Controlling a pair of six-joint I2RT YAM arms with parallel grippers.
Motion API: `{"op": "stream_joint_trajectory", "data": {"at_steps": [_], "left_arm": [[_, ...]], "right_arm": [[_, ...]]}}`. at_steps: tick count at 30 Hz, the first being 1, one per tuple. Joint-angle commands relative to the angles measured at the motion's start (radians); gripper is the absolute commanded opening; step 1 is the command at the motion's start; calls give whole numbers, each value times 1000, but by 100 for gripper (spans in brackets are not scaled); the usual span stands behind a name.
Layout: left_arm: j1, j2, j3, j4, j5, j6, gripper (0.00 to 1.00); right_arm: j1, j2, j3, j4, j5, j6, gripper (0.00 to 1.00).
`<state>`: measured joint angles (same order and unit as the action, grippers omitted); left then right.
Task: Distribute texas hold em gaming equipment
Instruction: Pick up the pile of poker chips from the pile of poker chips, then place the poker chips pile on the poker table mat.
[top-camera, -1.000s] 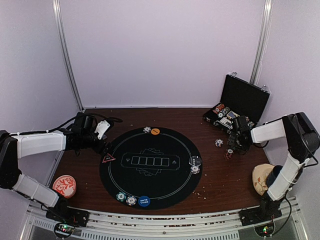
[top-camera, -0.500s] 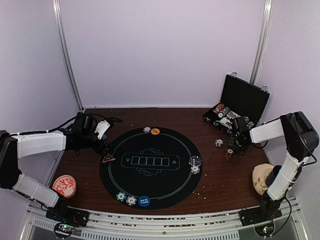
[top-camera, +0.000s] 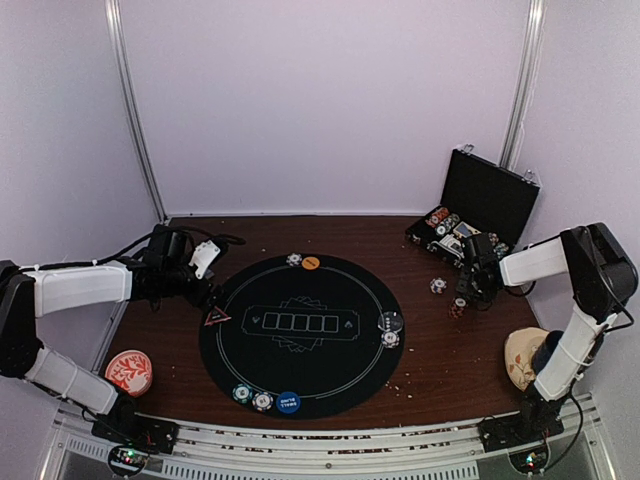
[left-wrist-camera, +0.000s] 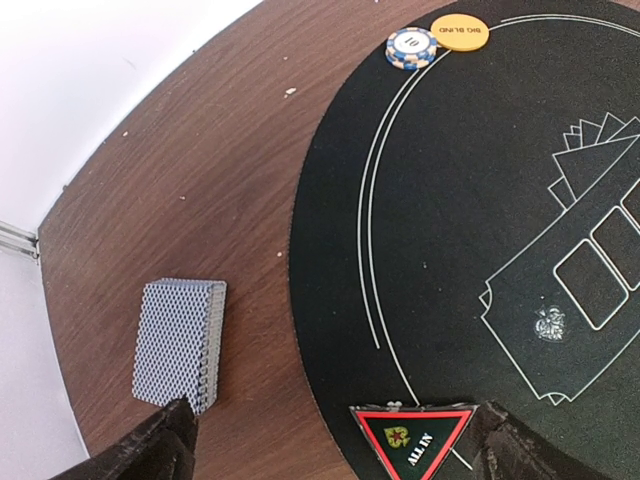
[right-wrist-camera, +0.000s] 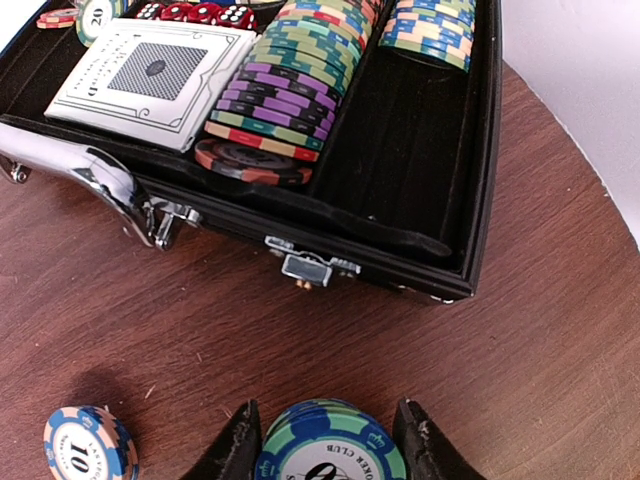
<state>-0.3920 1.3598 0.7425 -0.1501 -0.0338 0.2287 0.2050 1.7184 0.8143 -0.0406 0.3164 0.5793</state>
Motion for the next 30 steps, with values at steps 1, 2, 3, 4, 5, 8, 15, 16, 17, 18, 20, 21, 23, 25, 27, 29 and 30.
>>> {"op": "stream_joint_trajectory", "data": {"at_steps": [1,2,3,4,5,8,15,16,17,18,20,21,23,25,27,29,30], "left_arm": [[9,3,30,37,14,-11,98],[10,4,31,37,14,-11,98],[9,3,30,37,13,-10,98],[9,3,29,38,14,-10,98],[9,2,30,38,14,-11,98],[9,5,31,38,14,-10,98],[9,8,31,39,11,-10,98],[10,9,31,40,10,-10,98],[10,9,31,40,9,-10,98],[9,10,31,40,8,-11,98],[9,10,32,40,5,-10,98],[9,10,32,40,4,-10,98],[10,10,32,41,2,-12,98],[10,10,32,41,0,-11,98],[11,12,32,43,-2,-11,98],[12,13,32,43,-4,-13,98],[13,13,33,43,-5,-13,98]], "right_arm": [[-4,-21,18,-8,38,-6,35],[-2,-33,17,-8,41,-7,35],[2,-42,17,-10,45,-8,35],[7,-52,17,-13,52,-11,35],[13,-60,18,-14,59,-13,35],[37,-82,25,-23,76,-21,35],[140,-108,71,-52,137,-49,35],[168,-108,77,-53,142,-54,35],[193,-108,89,-56,149,-57,35],[221,-106,103,-61,159,-61,35],[286,-95,137,-71,175,-70,35],[324,-84,157,-75,180,-75,35],[396,-50,207,-86,182,-78,35],[470,-1,267,-98,184,-81,35],[538,66,338,-107,183,-88,35],[603,143,424,-121,172,-93,35],[630,187,486,-126,161,-98,35]]}}
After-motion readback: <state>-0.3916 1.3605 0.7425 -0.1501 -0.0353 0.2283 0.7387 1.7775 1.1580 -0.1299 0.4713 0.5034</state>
